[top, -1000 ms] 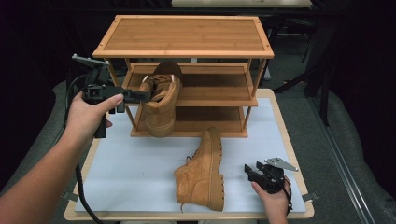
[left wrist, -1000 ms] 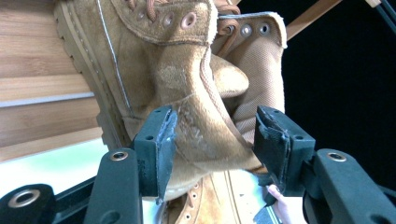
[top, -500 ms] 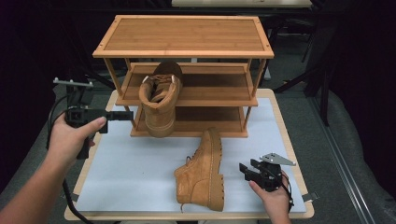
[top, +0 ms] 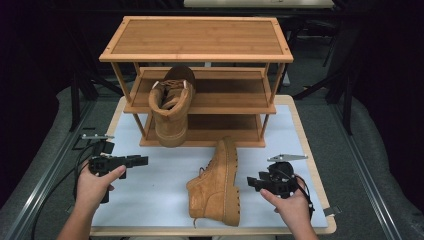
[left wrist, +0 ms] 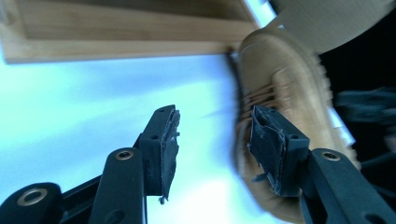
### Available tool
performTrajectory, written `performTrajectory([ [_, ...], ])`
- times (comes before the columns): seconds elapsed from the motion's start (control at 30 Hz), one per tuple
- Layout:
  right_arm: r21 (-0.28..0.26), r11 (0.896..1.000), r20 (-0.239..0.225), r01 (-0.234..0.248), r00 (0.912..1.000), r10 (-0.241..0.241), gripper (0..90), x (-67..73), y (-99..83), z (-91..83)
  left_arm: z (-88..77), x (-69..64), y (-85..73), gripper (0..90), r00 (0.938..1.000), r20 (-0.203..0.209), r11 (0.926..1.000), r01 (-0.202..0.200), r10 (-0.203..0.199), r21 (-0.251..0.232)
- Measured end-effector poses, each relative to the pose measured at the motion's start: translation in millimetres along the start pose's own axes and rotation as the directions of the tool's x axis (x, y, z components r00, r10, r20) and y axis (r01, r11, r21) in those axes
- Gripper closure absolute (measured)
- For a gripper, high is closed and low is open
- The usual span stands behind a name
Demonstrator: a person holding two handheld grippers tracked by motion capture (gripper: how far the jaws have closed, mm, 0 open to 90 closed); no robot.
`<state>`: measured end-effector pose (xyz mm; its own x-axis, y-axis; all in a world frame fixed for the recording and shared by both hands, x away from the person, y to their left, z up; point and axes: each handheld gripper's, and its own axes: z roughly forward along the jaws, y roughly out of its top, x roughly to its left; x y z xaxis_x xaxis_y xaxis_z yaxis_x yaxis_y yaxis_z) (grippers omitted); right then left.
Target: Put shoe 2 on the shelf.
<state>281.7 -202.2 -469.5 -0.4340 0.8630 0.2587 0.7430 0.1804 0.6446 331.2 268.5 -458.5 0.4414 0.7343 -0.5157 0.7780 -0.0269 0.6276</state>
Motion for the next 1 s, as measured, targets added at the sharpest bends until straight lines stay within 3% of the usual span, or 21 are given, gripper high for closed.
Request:
performTrajectory([
  [0.07, 0.006, 1.000, 0.004, 0.012, 0.9999, -0.012, 48.2, 5.5, 5.6, 1.0, 3.5, 3.2, -2.3, 51.4, 0.9999, 0.000, 0.9999, 0.011, -0.011, 0.007],
  [0.13, 0.019, 0.999, 0.009, 0.029, 0.9995, -0.029, 48.9, 10.1, 10.0, 4.3, 3.6, 2.3, -1.8, 51.6, 0.9999, -0.006, 0.9997, -0.009, 0.009, 0.023],
  [0.23, 0.035, 0.998, 0.003, 0.049, 0.9988, -0.049, 50.2, 19.2, 14.7, 10.6, 2.6, 3.7, -3.8, 51.6, 0.9998, 0.019, 0.9999, 0.005, -0.005, 0.012],
  [0.3, 0.039, 0.997, 0.046, 0.073, 0.9961, -0.075, 49.3, 25.9, 17.1, 16.7, 4.2, 5.9, -6.4, 52.1, 0.9999, 0.014, 0.9997, 0.009, -0.009, 0.022],
  [0.33, 0.047, 0.996, -0.004, 0.078, 0.9969, -0.078, 47.2, 26.6, 18.5, 19.7, 5.4, 6.8, -7.4, 52.5, 0.9999, 0.014, 0.9996, 0.009, -0.010, 0.028],
  [0.37, 0.045, 0.995, 0.051, 0.085, 0.9949, -0.087, 46.3, 30.5, 19.2, 23.9, 6.1, 7.3, -8.2, 52.5, 0.9999, 0.012, 0.9994, 0.008, -0.008, 0.034],
  [0.4, 0.054, 0.994, 0.054, 0.090, 0.9942, -0.093, 44.2, 32.0, 20.1, 27.5, 6.8, 7.8, -9.2, 52.6, 0.9999, 0.010, 0.9994, 0.010, -0.010, 0.034],
  [0.67, 0.032, 0.998, 0.028, 0.056, 0.9980, -0.057, 43.5, 30.1, 20.2, 26.9, 7.7, 13.1, -12.6, 52.6, 0.9995, 0.009, 0.9989, 0.028, -0.029, 0.037],
  [0.77, 0.025, 0.997, 0.045, 0.071, 0.9964, -0.072, 42.7, 33.6, 21.4, 27.6, 7.6, 13.4, -13.1, 52.6, 0.9996, 0.006, 0.9990, 0.028, -0.028, 0.034],
  [0.9, 0.000, 0.997, 0.007, 0.075, 0.9972, -0.075, 42.4, 38.3, 24.5, 24.8, 7.6, 13.9, -14.0, 52.6, 0.9996, 0.005, 0.9989, 0.029, -0.029, 0.037],
  [1.0, 0.007, 0.995, 0.029, 0.097, 0.9948, -0.098, 41.9, 42.9, 27.2, 29.4, 8.3, 14.7, -14.8, 52.6, 0.9995, 0.003, 0.9988, 0.032, -0.033, 0.037],
])
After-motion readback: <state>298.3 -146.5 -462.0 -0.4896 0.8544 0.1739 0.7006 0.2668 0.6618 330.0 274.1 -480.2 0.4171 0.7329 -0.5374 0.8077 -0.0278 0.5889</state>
